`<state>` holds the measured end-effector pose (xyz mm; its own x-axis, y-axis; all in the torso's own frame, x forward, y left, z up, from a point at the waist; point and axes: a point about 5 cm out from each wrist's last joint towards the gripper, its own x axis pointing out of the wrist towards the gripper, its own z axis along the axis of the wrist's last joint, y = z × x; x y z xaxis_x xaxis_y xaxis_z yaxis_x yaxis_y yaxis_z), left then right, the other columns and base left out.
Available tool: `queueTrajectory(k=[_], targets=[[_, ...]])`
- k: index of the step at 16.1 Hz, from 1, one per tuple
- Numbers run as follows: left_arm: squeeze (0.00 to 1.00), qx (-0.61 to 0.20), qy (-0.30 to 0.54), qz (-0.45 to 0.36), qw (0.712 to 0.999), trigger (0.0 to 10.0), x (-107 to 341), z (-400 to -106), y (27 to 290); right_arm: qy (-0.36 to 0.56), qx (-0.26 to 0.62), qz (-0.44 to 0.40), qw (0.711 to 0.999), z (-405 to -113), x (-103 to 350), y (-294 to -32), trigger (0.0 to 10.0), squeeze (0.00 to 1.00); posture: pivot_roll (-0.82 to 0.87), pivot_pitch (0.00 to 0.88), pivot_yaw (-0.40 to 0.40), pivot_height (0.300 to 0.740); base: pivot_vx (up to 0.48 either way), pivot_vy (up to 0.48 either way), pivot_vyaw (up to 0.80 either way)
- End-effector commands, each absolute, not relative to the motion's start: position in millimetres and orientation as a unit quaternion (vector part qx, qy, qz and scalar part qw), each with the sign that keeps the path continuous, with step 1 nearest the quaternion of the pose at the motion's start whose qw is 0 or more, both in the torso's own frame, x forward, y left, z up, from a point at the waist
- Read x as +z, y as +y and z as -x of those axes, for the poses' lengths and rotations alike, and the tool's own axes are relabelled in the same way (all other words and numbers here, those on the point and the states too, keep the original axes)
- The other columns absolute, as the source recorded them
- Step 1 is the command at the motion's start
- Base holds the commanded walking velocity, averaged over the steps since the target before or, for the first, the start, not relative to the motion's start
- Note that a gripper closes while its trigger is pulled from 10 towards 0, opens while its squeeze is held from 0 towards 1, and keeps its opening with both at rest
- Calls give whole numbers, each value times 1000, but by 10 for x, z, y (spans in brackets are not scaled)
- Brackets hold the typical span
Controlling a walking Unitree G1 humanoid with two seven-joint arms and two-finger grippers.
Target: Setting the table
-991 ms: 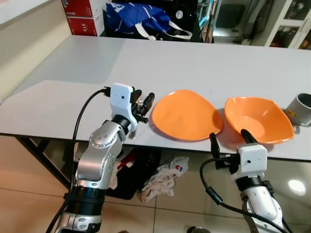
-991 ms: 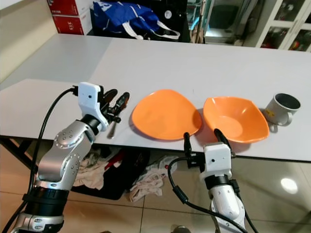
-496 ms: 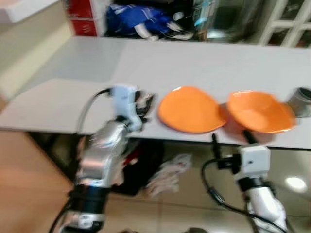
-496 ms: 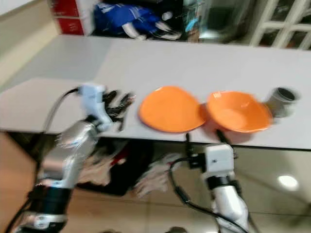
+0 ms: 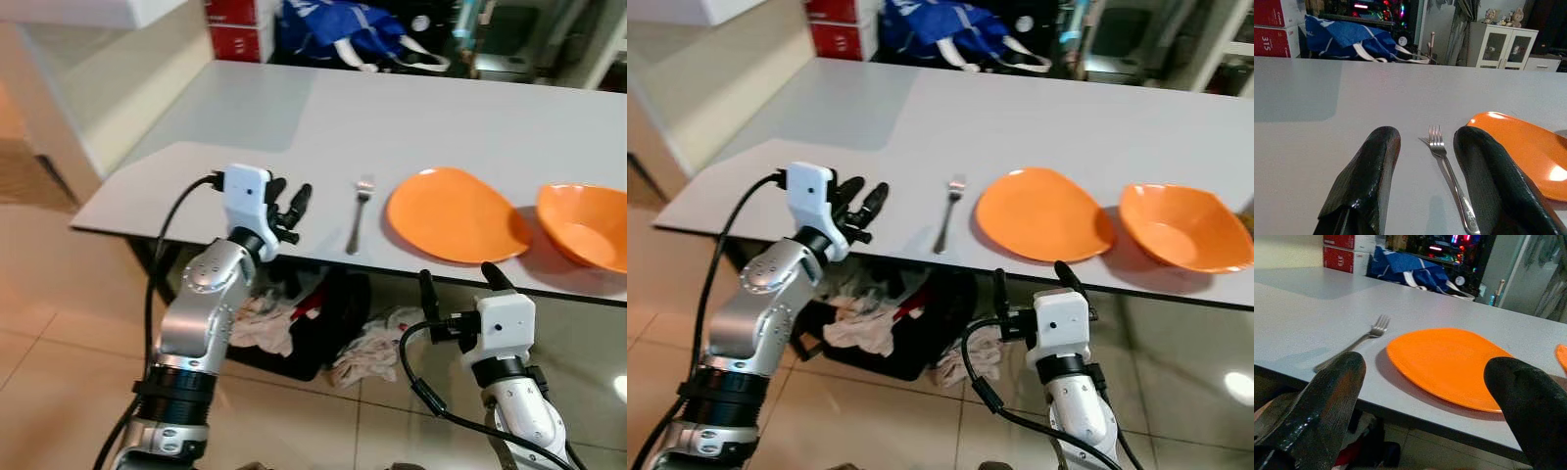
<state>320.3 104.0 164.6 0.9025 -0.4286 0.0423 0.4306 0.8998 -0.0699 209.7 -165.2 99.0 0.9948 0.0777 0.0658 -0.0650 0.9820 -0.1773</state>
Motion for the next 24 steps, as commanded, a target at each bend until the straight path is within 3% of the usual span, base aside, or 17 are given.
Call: queueTrajectory(k=[1,19,21,24], targets=[[0,-221,-14,35,975,10000,1659,-3225,1032,-40,30,90,995,-2096,1011,-1676,10000,0,-171,33,43,740,0,382,0],[0,-197,-8,18,980,10000,1604,-3268,1091,-41,34,83,995,-2118,1008,-1656,10000,0,-164,8,39,740,0,461,-89],[0,-178,-3,12,984,10000,1553,-3259,1190,-42,35,80,995,-2105,1014,-1649,10000,0,-164,10,42,740,0,480,0],[0,-140,8,-29,990,10000,1405,-3142,1537,-41,32,80,995,-2074,1008,-1664,10000,0,-158,13,47,740,0,480,0]])
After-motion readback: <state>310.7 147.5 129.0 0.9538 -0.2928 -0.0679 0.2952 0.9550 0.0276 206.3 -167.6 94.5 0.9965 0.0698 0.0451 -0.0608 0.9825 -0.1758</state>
